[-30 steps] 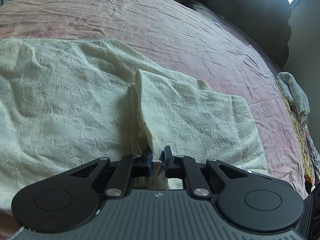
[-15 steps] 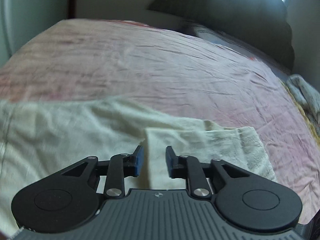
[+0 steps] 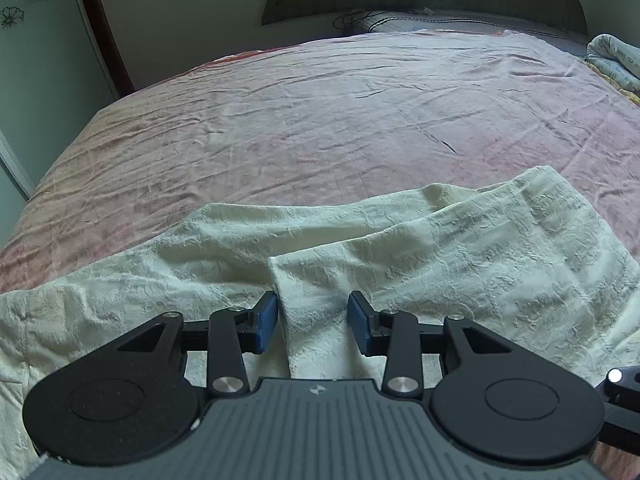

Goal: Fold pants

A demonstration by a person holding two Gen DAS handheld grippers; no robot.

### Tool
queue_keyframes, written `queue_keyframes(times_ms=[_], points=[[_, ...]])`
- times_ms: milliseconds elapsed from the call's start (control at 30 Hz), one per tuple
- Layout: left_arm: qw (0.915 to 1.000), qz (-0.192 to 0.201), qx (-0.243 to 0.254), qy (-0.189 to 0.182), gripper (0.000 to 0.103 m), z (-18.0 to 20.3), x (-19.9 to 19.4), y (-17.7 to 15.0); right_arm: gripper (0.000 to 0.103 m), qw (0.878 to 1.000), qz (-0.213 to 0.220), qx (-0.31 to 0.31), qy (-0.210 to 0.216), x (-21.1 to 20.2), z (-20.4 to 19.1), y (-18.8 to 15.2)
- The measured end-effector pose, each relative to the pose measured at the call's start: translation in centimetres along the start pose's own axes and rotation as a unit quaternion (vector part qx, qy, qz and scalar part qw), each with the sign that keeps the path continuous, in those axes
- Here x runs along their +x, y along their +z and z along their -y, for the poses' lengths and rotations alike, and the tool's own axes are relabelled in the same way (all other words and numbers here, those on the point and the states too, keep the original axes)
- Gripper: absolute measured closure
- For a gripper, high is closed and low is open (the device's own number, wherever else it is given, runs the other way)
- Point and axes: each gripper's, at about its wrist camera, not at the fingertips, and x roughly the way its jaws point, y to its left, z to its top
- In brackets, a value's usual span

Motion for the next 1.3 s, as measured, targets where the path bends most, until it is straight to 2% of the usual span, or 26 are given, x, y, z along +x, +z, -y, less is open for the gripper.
queue_keyframes(times_ms=[100,200,400,467,533,600,700,800,933,1033,1133,1267,1300], points=[[1.0000,0.000,0.001,0.000,0.057,0.0,0.0,0.0,0.090,1.000,0.006,-0.002,0.004,-0.2,-0.3,0.2],[1.0000,-0.001,0.003,0.000,0.055,0.1,-0.1,-0.1,0.090,1.000,-0.013,-0.008,0.001,0.5,-0.5,0.0],[1.0000,0.002,-0.002,-0.001,0.052,-0.5,-0.6,-0.4,0.090,1.000,-0.001,-0.002,0.002,0.2,-0.8,0.5],[1.0000,0.003,-0.004,0.003,0.052,-1.1,-1.3,-0.6,0.090,1.000,-0.017,-0.013,0.000,0.8,-1.2,0.6],[0.9999,0.011,-0.006,0.005,0.050,-2.3,-2.6,-1.1,0.090,1.000,-0.018,-0.021,-0.008,1.1,-1.6,0.6],[0.9996,0.019,-0.017,0.013,0.038,-4.3,-4.3,-2.1,0.090,1.000,-0.013,-0.014,-0.012,0.8,-1.7,1.0],[0.9980,0.032,-0.043,0.034,0.026,-8.0,-7.0,-4.2,0.090,1.000,0.001,-0.009,-0.009,0.5,-2.0,1.4],[0.9942,0.035,-0.066,0.078,0.025,-11.9,-8.9,-6.6,0.090,0.999,-0.034,-0.034,-0.012,2.2,-2.6,1.2],[0.9836,0.034,-0.091,0.152,0.025,-16.8,-10.4,-9.8,0.089,1.000,0.002,-0.011,-0.018,1.4,-2.7,2.1],[0.9694,0.027,-0.143,0.198,0.025,-20.6,-11.4,-11.7,0.089,0.999,0.008,-0.043,0.009,1.5,-4.9,3.9],[0.9561,0.027,-0.214,0.198,0.026,-24.4,-13.0,-13.2,0.089,0.992,0.009,-0.107,0.059,2.3,-9.6,5.1],[0.9403,0.015,-0.296,0.167,0.026,-27.9,-13.8,-14.6,0.086,0.971,0.019,-0.203,0.126,3.5,-16.8,5.8],[0.9379,0.013,-0.311,0.154,0.026,-28.3,-13.9,-15.0,0.083,0.964,0.023,-0.227,0.136,3.6,-18.5,5.8]])
